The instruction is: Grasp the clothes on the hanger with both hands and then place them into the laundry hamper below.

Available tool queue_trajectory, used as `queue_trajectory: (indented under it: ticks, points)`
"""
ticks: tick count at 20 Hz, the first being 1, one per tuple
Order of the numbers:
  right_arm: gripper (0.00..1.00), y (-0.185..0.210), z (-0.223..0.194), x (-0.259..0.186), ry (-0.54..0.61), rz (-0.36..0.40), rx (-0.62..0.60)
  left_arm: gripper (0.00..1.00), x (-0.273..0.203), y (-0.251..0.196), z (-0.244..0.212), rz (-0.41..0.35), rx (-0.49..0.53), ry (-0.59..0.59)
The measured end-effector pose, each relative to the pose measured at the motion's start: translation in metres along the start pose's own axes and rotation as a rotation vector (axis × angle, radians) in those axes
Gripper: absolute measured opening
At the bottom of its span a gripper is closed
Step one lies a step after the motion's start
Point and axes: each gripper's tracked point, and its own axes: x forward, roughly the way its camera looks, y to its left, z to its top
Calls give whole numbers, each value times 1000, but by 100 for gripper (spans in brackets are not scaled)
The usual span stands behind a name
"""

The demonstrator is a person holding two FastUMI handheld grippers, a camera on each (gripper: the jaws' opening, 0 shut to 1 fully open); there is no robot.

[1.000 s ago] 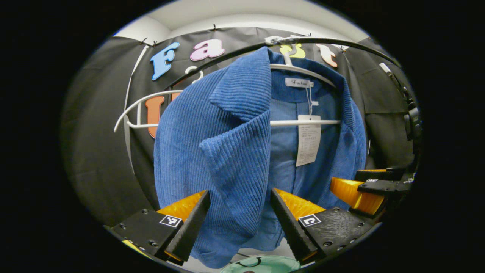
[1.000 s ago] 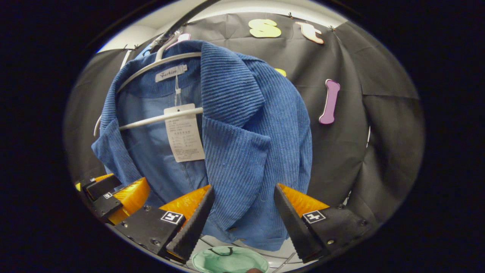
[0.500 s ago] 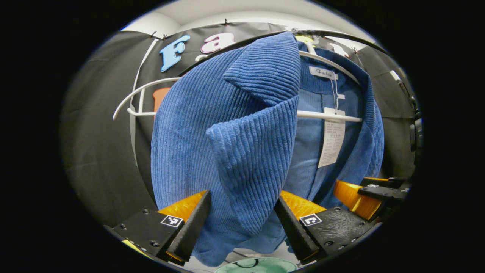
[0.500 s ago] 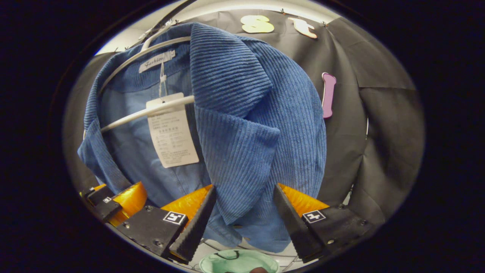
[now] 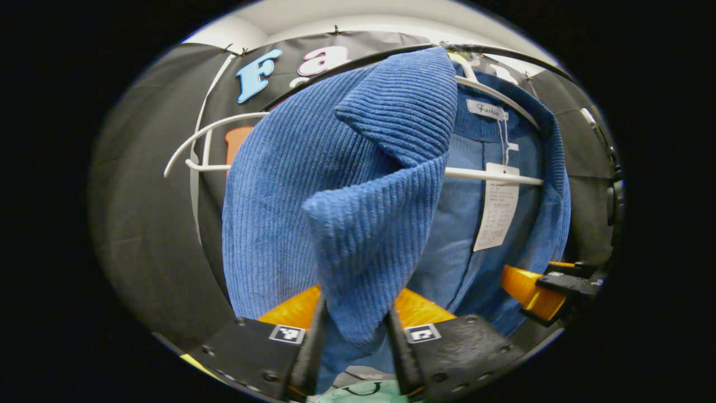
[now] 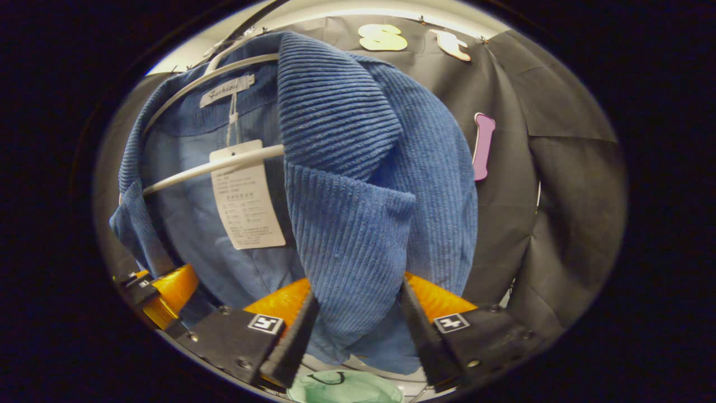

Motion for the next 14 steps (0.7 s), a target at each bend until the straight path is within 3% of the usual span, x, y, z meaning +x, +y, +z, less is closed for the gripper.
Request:
queue_trajectory:
  ticks: [1,3,5,9,11,14]
  points:
    - [70,-11,3,-3,-11,-23,15,38,0,5,2,20,-9,-4]
    - [40,-29,6,-7,-19,-48,61,14,-4,0,3,-24,-54,-2]
    - [24,-34,9,-10,-12,-18,108,9,-12,6,8,-42,-88,-5]
    - [14,-49,24,-15,-9,24,191,15,-23,14,25,-62,-90,-14]
    - [12,-53,31,-20,-12,59,240,2,-28,12,28,-106,-101,-3]
    - [9,-58,46,-32,-39,139,316,6,-41,14,44,-116,-101,-29]
